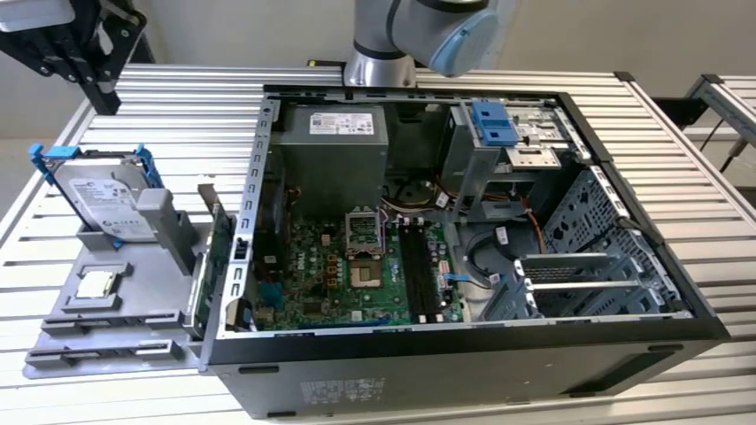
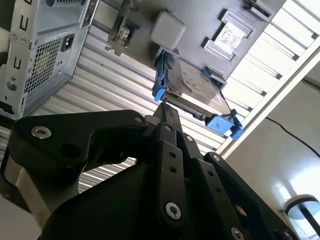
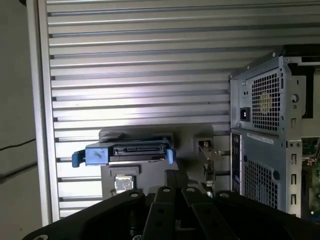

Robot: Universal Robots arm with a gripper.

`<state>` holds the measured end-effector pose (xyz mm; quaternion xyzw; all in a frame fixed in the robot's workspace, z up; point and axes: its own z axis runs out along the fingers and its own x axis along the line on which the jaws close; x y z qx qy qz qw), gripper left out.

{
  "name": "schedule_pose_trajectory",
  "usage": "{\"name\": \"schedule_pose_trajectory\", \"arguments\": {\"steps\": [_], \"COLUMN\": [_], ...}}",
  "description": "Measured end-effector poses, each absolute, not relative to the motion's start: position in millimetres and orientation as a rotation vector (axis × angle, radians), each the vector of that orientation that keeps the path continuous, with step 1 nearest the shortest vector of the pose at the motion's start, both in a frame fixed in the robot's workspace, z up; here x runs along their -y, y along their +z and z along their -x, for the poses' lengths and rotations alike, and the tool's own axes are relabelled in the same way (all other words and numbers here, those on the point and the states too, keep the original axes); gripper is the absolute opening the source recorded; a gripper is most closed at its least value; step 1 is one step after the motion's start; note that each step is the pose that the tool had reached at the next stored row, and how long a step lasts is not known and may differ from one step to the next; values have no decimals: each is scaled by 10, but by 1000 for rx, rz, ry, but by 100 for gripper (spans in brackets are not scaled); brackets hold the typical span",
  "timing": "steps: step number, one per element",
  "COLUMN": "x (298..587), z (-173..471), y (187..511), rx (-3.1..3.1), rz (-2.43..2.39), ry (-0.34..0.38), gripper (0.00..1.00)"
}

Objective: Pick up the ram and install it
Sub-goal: 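Reach for the ram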

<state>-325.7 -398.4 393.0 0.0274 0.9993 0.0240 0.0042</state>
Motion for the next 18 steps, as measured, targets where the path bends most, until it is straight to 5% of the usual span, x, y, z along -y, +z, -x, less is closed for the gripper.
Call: {"name": "schedule_pose_trajectory", "arguments": {"steps": [18], "x": [3984], "z": [3649], "y": [3930], "rx": [-3134], "rz": [-2], "ry": [75], "gripper": [0]}}
